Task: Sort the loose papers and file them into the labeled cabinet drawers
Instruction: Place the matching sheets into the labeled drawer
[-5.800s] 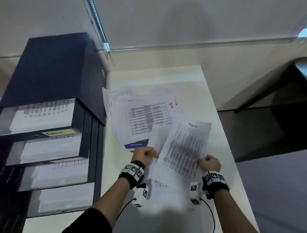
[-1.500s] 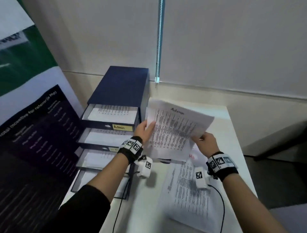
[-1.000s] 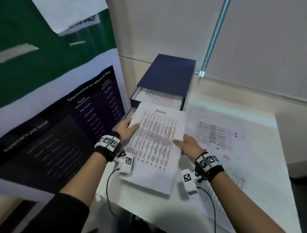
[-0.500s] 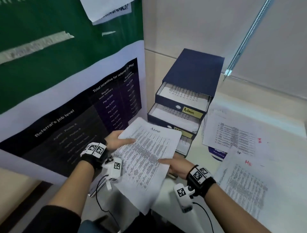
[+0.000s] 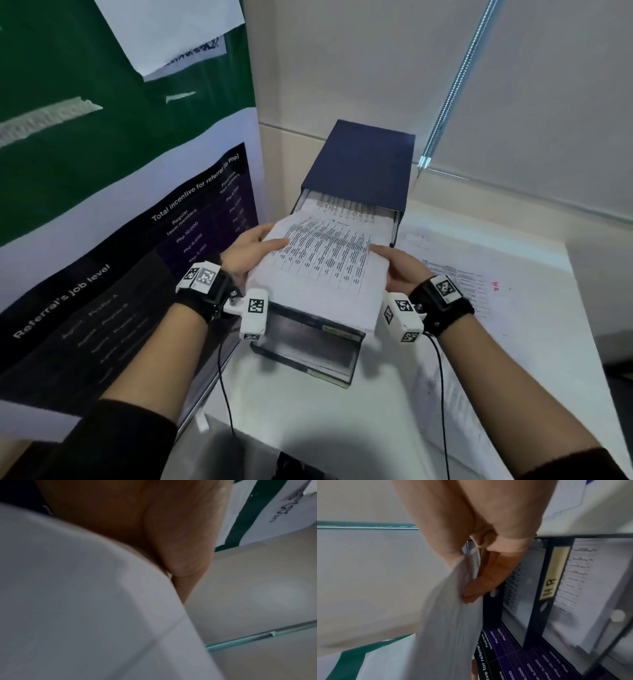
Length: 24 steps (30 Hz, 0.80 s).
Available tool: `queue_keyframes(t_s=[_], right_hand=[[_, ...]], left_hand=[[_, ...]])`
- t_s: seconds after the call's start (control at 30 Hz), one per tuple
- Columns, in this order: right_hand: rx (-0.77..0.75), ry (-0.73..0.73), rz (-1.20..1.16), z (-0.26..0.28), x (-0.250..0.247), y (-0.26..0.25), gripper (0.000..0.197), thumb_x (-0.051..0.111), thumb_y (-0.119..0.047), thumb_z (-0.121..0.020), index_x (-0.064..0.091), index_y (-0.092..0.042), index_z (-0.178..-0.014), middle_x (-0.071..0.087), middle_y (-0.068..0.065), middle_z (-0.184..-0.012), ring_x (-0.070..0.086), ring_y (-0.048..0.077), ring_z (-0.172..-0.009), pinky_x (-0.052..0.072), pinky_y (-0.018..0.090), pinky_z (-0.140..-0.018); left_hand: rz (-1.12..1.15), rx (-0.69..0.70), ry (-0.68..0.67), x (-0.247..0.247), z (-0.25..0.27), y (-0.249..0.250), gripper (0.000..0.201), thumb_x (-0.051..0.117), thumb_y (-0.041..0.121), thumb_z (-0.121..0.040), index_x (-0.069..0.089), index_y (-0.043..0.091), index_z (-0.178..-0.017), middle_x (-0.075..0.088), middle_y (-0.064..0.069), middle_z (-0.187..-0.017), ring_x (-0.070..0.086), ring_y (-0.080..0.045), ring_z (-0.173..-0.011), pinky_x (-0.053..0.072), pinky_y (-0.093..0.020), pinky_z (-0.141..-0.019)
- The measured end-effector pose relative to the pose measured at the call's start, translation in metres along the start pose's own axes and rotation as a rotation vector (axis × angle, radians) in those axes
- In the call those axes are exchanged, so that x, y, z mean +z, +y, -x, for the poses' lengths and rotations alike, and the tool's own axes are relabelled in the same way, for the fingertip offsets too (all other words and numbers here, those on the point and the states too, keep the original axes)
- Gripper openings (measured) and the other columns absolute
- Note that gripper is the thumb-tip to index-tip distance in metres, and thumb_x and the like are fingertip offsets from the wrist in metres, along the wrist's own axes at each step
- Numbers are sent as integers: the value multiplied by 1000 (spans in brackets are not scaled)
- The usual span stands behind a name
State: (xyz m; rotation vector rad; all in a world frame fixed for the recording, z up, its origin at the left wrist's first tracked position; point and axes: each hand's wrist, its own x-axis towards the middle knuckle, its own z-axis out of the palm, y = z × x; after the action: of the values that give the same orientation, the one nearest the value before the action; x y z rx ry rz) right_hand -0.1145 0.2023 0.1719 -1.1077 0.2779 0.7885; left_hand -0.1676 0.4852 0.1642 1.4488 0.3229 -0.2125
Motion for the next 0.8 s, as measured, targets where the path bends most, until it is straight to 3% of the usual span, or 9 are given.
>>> queue_keyframes(t_s=[0.07,0.13,0.3,0.4,0.47,0.57,0.67,0.73,0.8], right_hand=[[-19,12,-17,4,1,-6,38,48,-21,-102,54,1,-132,75,14,-100,75,19,-78,58,27,-56],[17,0,9,14,1,-6,34,53,-24,-99,60,-3,-125,75,13,-99,75,18,-78,58,26,-56],[14,-2,135,30,-5,-4,23,58,-6,-96,60,0,-118,73,9,-102,68,7,-61,52,15,-46],[-148,184,107,13,-14,-20,17,63,1,-91,59,-9,-104,68,4,-92,59,5,-50,49,12,-45],[-238,305,51,-3,-20,-32,31,66,1,-88,51,-11,-113,61,7,-83,55,7,-46,50,14,-46],[-304,419,177,-27,-21,-38,38,69,-2,-88,46,-14,-116,56,9,-74,53,9,-42,49,16,-44],[-309,406,336,-46,-21,-45,21,72,-11,-87,58,-6,-102,55,10,-76,54,9,-42,47,16,-43],[-274,339,418,-51,-24,-52,24,73,-19,-87,65,-1,-101,58,10,-85,55,10,-47,48,17,-45],[-196,255,488,-49,-29,-59,24,69,-22,-90,67,-3,-105,64,10,-86,52,9,-46,47,17,-44]], left_hand=[[-30,37,77,8,-14,3,44,72,13,-86,60,16,-128,74,-8,-107,73,-22,-90,59,-33,-73],[-83,47,153,11,-31,4,46,75,17,-84,61,15,-128,73,-9,-109,73,-21,-87,58,-35,-78],[-224,87,329,26,-62,15,54,75,30,-85,56,15,-133,63,-4,-120,64,-22,-104,50,-30,-91],[-169,34,203,35,-67,21,43,74,34,-85,58,15,-121,70,-6,-100,63,-20,-69,50,-28,-61],[-223,23,78,36,-72,21,40,75,33,-84,66,8,-113,69,-3,-73,54,-13,-47,39,-20,-41],[-206,20,41,43,-82,27,32,74,19,-86,69,-3,-109,61,-3,-64,47,-6,-40,34,-16,-34],[-304,47,138,47,-97,36,22,78,21,-82,75,6,-99,63,-2,-62,49,-7,-44,44,-18,-43],[-440,117,244,49,-113,39,10,81,26,-78,77,18,-82,68,-1,-66,59,-13,-58,54,-26,-63],[-619,169,316,54,-129,43,10,81,27,-76,75,23,-70,74,-1,-88,67,-18,-86,54,-31,-88]])
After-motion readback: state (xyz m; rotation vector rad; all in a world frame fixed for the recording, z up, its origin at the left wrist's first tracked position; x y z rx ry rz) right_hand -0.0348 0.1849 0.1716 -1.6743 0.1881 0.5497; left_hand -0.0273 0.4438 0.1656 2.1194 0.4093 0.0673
